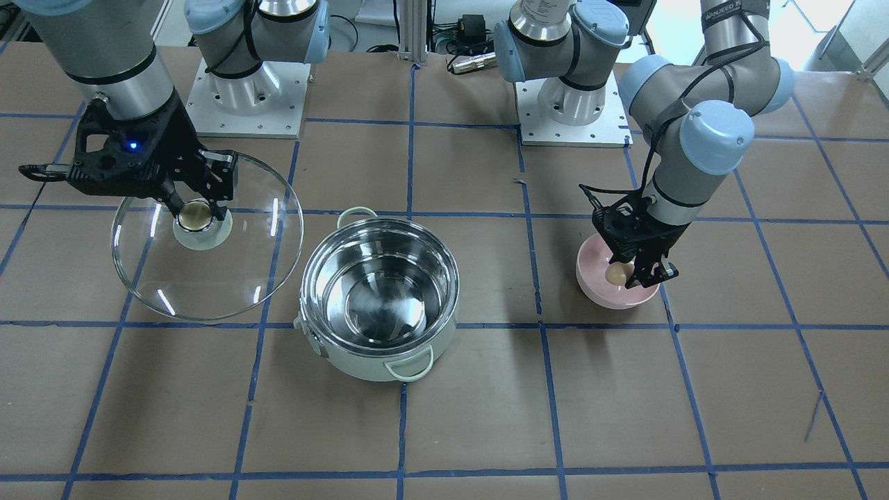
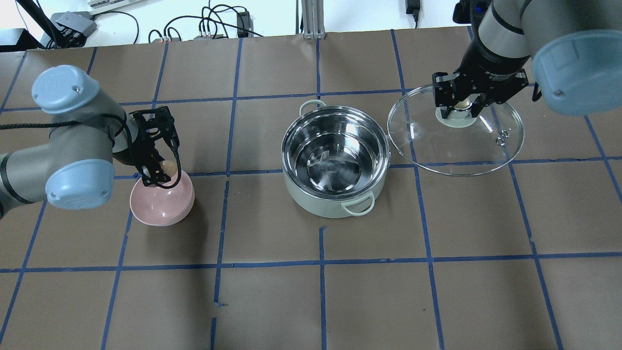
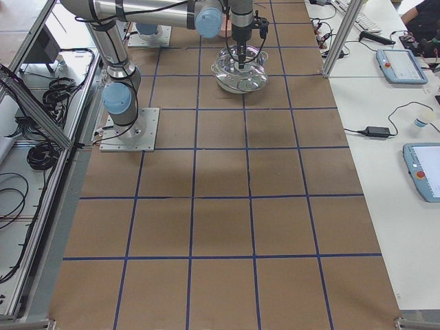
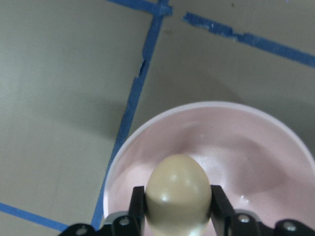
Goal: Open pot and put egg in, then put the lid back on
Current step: 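Carry the egg with the left gripper over the steel pot and lower it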
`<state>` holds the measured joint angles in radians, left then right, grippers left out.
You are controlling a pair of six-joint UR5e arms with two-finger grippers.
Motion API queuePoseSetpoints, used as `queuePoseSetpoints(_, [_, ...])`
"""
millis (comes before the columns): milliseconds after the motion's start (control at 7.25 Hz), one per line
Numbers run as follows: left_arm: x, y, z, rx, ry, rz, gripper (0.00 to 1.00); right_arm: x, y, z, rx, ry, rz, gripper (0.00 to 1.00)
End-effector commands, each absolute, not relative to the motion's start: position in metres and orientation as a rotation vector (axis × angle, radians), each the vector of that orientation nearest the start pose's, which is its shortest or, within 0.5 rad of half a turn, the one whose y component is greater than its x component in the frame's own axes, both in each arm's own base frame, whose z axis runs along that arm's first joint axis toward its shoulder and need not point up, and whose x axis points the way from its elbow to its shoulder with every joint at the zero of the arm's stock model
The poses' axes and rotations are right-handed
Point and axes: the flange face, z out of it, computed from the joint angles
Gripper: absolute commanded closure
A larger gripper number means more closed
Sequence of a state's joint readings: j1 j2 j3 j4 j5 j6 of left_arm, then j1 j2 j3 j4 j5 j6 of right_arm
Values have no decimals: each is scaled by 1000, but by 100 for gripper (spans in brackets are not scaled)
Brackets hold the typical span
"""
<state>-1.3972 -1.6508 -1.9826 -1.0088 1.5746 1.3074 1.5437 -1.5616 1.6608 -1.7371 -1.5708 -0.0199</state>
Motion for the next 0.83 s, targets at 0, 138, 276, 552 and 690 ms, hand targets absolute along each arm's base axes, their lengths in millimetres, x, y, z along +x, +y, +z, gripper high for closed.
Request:
queuePoseSetpoints(0, [-109,-524,364,1438,2738,-139,89,119,-504,456,12,3141,-106,60])
queuePoseSetpoints(138, [-146,-525,373,1262,2828,-183,89,119,-504,456,12,3141,-104,60])
queuePoseSetpoints(276, [-181,-526,373,1083,2907,-203,89,119,-504,456,12,3143,-104,61])
queuePoseSetpoints(552, [-258,-540,359,678,3057,-202,89,119,-504,456,14,3141,-104,61])
queuePoseSetpoints(690, [-292,-539,351,592,3086,-193,89,118,-504,456,15,3143,-104,61])
